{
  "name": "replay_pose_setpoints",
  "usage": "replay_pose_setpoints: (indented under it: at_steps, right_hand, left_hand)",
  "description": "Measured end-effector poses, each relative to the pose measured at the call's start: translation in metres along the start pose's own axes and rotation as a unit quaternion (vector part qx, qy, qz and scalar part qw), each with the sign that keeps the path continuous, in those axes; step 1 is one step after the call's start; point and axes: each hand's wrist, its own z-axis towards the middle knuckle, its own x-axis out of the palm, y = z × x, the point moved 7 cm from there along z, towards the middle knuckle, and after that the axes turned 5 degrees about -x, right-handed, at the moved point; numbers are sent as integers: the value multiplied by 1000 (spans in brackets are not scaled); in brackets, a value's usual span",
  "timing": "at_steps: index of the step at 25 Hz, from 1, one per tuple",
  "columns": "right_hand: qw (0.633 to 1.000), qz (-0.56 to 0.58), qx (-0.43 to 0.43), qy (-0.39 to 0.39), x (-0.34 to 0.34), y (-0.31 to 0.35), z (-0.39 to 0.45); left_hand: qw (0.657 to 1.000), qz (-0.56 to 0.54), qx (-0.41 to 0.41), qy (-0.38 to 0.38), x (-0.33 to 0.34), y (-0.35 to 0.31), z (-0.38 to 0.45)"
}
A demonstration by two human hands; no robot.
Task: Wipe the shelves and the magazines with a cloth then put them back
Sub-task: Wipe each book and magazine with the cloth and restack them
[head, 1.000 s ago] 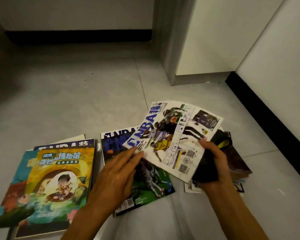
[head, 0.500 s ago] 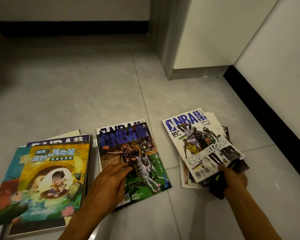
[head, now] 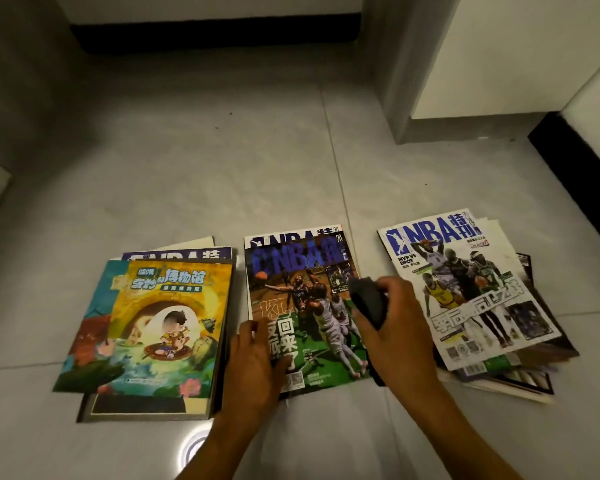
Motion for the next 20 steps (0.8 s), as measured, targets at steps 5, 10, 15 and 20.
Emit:
replay_pose_setpoints:
  at_steps: [5, 10, 15, 20]
  right_hand:
    - [960, -248, -53, 122, 90, -23, -13]
    - [907, -284, -251, 184, 113, -46, -57]
    - [957, -268, -79, 73, 98, -63, -23]
    - [898, -279, -306, 149, 130, -30, -64]
  left_hand:
    - [995, 71, 58, 46, 16, 10, 2]
    - [989, 59, 121, 56, 12, 12, 8]
    - [982, 51, 149, 101, 6, 14, 24]
    - [984, 35, 151, 89, 1, 11, 28]
